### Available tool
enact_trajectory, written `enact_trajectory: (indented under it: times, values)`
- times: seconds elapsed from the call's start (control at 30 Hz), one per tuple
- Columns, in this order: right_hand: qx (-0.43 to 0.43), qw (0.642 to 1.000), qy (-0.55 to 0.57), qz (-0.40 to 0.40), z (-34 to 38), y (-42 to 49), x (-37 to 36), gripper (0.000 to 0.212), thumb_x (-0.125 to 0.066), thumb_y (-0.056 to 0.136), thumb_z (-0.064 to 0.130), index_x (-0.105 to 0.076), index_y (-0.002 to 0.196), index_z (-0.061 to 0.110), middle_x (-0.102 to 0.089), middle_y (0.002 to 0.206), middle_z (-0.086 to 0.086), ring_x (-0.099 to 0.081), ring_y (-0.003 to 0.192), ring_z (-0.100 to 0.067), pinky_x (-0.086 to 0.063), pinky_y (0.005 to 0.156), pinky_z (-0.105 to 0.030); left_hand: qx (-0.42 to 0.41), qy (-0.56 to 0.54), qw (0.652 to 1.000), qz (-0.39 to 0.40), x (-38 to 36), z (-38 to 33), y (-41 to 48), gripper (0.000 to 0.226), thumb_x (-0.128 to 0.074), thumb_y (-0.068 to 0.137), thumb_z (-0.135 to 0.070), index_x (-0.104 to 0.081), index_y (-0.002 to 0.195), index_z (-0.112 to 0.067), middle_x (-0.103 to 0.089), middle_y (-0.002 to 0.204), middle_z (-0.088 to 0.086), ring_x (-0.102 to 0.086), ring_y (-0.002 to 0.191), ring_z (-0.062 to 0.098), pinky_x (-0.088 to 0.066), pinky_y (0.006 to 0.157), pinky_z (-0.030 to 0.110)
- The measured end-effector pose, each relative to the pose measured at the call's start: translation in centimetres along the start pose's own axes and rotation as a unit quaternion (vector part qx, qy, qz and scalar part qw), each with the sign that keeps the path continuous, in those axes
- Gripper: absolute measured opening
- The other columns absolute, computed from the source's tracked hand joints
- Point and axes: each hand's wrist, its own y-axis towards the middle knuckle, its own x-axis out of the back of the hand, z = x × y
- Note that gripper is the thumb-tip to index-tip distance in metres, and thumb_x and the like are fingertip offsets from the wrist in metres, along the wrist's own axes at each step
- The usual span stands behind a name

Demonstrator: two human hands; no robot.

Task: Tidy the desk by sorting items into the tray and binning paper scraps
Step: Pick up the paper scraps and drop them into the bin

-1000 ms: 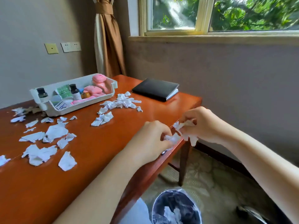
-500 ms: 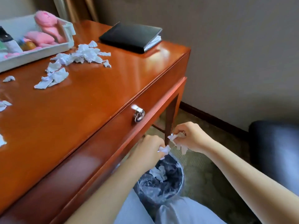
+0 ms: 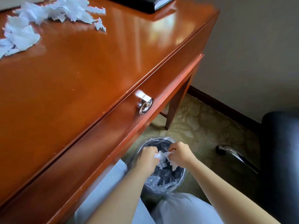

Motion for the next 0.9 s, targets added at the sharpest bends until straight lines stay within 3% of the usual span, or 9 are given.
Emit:
enact_trajectory:
  times: [0.17, 0.27, 0.4, 0.53, 0.7, 0.77, 0.87, 0.9]
  values:
    - [-0.022, 0.999, -0.011, 0.026, -0.4, 0.2, -0.5, 0.033, -0.055, 0.085, 0.009, -0.060, 0.118, 0.008, -0.062, 0.120, -0.010, -0.057, 0.111, -0.027, -0.046, 0.088, -0.031, 0.004, -0.012, 1.000, 0.027, -0.4, 0.2, 0.6, 0.013, -0.050, 0.094, -0.020, -0.056, 0.105, -0.017, -0.053, 0.099, 0.001, -0.048, 0.080, 0.020, -0.037, 0.065, 0.028]
    - [-0.005, 0.999, -0.023, 0.033, -0.5, -0.2, 0.1, 0.038, -0.057, 0.089, 0.016, -0.053, 0.127, 0.011, -0.057, 0.129, -0.009, -0.053, 0.119, -0.025, -0.042, 0.093, -0.028, 0.000, -0.018, 0.999, 0.028, -0.2, 0.2, 0.4, 0.027, -0.048, 0.097, -0.026, -0.052, 0.122, -0.017, -0.057, 0.117, 0.002, -0.052, 0.089, 0.020, -0.041, 0.069, 0.031]
    - [0.013, 0.999, -0.032, 0.021, -0.3, -1.4, 1.4, 0.036, -0.056, 0.089, 0.016, -0.056, 0.125, 0.012, -0.059, 0.127, -0.009, -0.055, 0.116, -0.025, -0.042, 0.096, -0.030, -0.009, -0.013, 0.999, 0.028, 0.2, 0.3, -0.5, 0.035, -0.045, 0.098, -0.026, -0.048, 0.132, -0.017, -0.052, 0.129, 0.005, -0.057, 0.104, 0.026, -0.051, 0.083, 0.038]
    - [0.039, 0.998, -0.040, 0.023, 0.5, -3.3, 3.0, 0.032, -0.053, 0.090, 0.012, -0.059, 0.121, 0.009, -0.062, 0.123, -0.010, -0.058, 0.113, -0.024, -0.047, 0.094, -0.030, -0.054, -0.001, 0.998, 0.023, 1.2, -0.7, -2.8, 0.036, -0.045, 0.098, -0.028, -0.049, 0.131, -0.016, -0.049, 0.133, 0.003, -0.054, 0.113, 0.024, -0.048, 0.093, 0.040]
    - [0.089, 0.994, -0.070, 0.005, 3.3, -6.4, 6.5, 0.029, -0.053, 0.088, 0.010, -0.062, 0.115, 0.012, -0.065, 0.117, -0.008, -0.062, 0.106, -0.026, -0.051, 0.093, -0.037, -0.113, 0.031, 0.993, 0.017, 4.8, -1.8, -6.4, 0.032, -0.046, 0.097, -0.029, -0.053, 0.126, -0.017, -0.051, 0.125, 0.002, -0.052, 0.109, 0.020, -0.043, 0.089, 0.032]
    - [0.157, 0.983, -0.079, -0.053, 7.3, -11.8, 9.4, 0.030, -0.054, 0.086, 0.011, -0.062, 0.115, 0.015, -0.065, 0.117, -0.005, -0.062, 0.105, -0.022, -0.052, 0.093, -0.035, -0.142, 0.062, 0.986, -0.067, 9.4, -2.1, -12.7, 0.029, -0.046, 0.097, -0.030, -0.054, 0.121, -0.017, -0.053, 0.118, 0.002, -0.053, 0.105, 0.021, -0.044, 0.086, 0.033]
    - [0.200, 0.973, -0.095, -0.067, 9.4, -12.3, 11.9, 0.029, -0.057, 0.087, 0.013, -0.062, 0.115, 0.014, -0.065, 0.117, -0.004, -0.062, 0.103, -0.020, -0.051, 0.092, -0.033, -0.167, 0.093, 0.980, -0.062, 12.9, -3.2, -13.5, 0.028, -0.046, 0.096, -0.034, -0.056, 0.119, -0.021, -0.059, 0.116, 0.000, -0.056, 0.103, 0.019, -0.048, 0.087, 0.035]
    - [0.228, 0.963, -0.111, -0.090, 11.8, -13.5, 12.9, 0.027, -0.057, 0.088, 0.013, -0.062, 0.114, 0.014, -0.065, 0.116, -0.003, -0.063, 0.102, -0.019, -0.052, 0.091, -0.033, -0.167, 0.102, 0.976, -0.093, 15.2, -2.7, -15.2, 0.028, -0.047, 0.095, -0.035, -0.056, 0.119, -0.023, -0.061, 0.118, -0.001, -0.058, 0.103, 0.018, -0.049, 0.089, 0.038]
